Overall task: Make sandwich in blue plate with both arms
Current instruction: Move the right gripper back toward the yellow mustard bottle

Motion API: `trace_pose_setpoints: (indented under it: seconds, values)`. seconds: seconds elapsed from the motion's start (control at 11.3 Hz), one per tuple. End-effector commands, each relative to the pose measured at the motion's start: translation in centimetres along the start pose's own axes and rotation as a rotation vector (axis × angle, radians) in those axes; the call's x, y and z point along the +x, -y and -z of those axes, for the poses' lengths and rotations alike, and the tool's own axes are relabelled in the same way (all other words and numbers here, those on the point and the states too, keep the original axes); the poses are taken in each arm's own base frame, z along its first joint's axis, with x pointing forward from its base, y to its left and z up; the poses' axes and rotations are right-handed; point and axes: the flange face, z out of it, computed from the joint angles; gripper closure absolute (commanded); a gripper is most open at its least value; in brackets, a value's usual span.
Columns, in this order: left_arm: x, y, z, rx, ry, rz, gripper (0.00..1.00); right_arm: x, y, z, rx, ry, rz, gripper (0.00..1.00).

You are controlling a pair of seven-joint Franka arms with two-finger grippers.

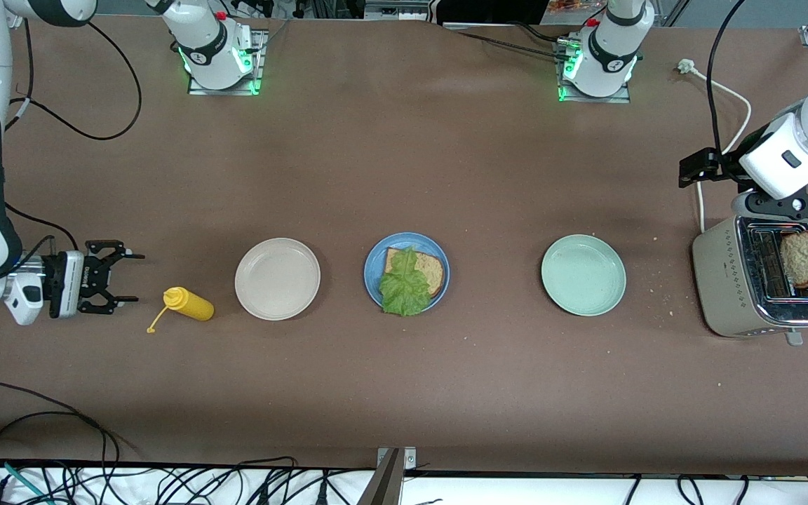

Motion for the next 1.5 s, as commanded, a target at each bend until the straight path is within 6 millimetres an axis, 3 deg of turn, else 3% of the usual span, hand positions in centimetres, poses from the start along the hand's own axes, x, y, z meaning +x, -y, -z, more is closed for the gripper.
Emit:
trace_pose_setpoints:
  seconds: [0.0, 0.18, 0.35, 0.8, 1.24, 1.42]
  values:
    - [-0.2, -0.1, 0.7, -0.004, -0.01, -0.011, 0.0, -2.2, -1.7, -3.0, 0.006, -0.13, 0.102, 0.0]
    - [-0.2, 0.0, 0.8, -0.004, -0.013, -0.009, 0.0, -3.0, -2.2, -5.0, 0.006, -0.184, 0.145, 0.0]
    - [-0.2, -0.1, 0.8, -0.004, -0.011, -0.011, 0.0, -4.4, -2.6, -8.3, 0.037, -0.244, 0.157, 0.0]
    - [-0.2, 0.0, 0.8, -0.004, -0.011, -0.009, 0.0, -3.3, -3.1, -12.1, 0.041, -0.335, 0.196, 0.0]
    - [-0.2, -0.2, 0.8, -0.005, -0.011, -0.008, 0.0, -3.0, -3.3, -12.0, 0.029, -0.334, 0.213, 0.0]
    - [-0.2, -0.1, 0.8, -0.004, -0.011, -0.009, 0.0, -2.5, -4.6, -11.3, -0.003, -0.326, 0.25, 0.0]
